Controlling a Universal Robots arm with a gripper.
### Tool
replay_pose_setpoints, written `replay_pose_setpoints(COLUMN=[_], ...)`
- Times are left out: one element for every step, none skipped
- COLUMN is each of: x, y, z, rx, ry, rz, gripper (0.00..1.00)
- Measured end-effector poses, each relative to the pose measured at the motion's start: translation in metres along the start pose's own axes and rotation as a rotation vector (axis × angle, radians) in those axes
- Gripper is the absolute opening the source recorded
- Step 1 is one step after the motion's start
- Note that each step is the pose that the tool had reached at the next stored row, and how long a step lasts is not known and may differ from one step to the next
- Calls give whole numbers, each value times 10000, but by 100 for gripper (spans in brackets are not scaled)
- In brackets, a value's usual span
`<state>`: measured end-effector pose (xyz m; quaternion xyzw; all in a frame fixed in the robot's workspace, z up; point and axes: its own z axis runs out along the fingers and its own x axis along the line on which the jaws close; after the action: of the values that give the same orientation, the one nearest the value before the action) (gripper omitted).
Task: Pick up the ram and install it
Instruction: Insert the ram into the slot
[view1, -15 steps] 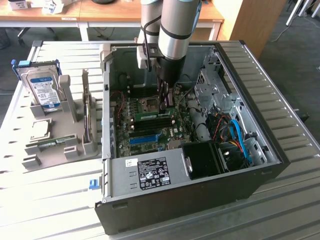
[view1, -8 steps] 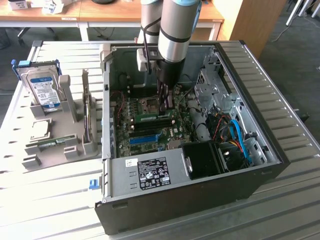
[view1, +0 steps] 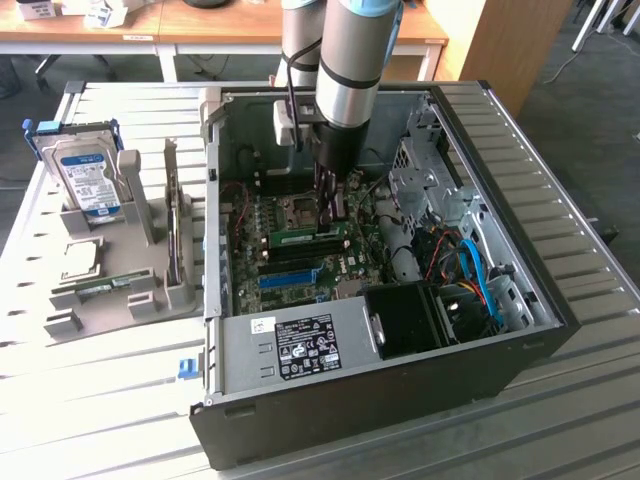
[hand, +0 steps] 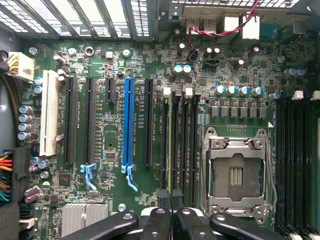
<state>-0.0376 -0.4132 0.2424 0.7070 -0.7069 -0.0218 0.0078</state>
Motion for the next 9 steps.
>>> replay_pose_setpoints(x=[0, 0, 0, 1, 3, 6, 9, 12, 15], y=[0, 0, 0, 0, 1, 1, 0, 0, 0], z=[1, 1, 2, 3, 2, 2, 1, 1, 1], rx=[1, 1, 2, 2, 2, 2, 1, 1, 1], ry=[-2, -3, -4, -6, -5, -4, -3, -3, -3], rz=[0, 0, 0, 1, 3, 3, 1, 1, 1], gripper=[12, 12, 12, 12, 12, 12, 12, 12, 12])
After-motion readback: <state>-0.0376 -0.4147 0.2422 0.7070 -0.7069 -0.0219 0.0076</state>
